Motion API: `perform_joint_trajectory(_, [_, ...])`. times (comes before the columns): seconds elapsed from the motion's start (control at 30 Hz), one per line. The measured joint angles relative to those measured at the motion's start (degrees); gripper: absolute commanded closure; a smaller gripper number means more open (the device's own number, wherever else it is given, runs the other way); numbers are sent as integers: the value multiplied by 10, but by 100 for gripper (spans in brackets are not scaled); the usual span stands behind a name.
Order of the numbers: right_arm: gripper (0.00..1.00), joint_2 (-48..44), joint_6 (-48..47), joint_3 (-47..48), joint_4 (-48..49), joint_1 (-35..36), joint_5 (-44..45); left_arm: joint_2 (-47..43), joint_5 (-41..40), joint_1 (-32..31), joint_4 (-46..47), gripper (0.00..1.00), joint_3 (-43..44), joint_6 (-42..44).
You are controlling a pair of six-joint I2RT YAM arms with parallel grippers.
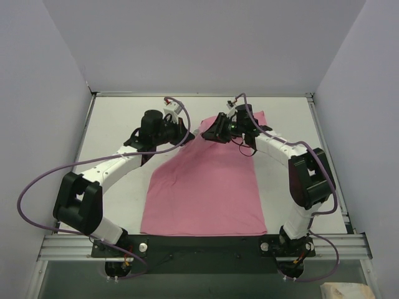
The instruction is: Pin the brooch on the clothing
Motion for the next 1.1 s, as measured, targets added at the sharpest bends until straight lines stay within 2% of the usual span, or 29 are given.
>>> perform_joint_trajectory(0.4, [89, 2, 3, 0, 12, 4, -8, -2, 30, 0, 37, 100, 0, -27])
perform_joint_trajectory(0.63, [89, 8, 4, 0, 20, 4, -10, -2, 47, 0, 58, 100, 0, -47])
perform_joint_trajectory(0.77, [85, 12, 3, 0, 19, 4, -10, -2, 50, 0, 58, 100, 0, -48])
perform_joint_trajectory(0.87, [79, 12, 2, 0, 19, 4, -10, -2, 52, 1, 57, 100, 0, -45])
perform_joint_trajectory(0.93, [67, 9, -3, -1, 15, 4, -10, -2, 52, 3, 54, 100, 0, -42])
perform_joint_trajectory(0.97, [53, 7, -7, -1, 11, 4, -10, -2, 53, 4, 53, 100, 0, -40])
perform_joint_trajectory(1.1, [25, -21, -31, -5, -9, 0, 0, -5, 55, 10, 46, 100, 0, -31])
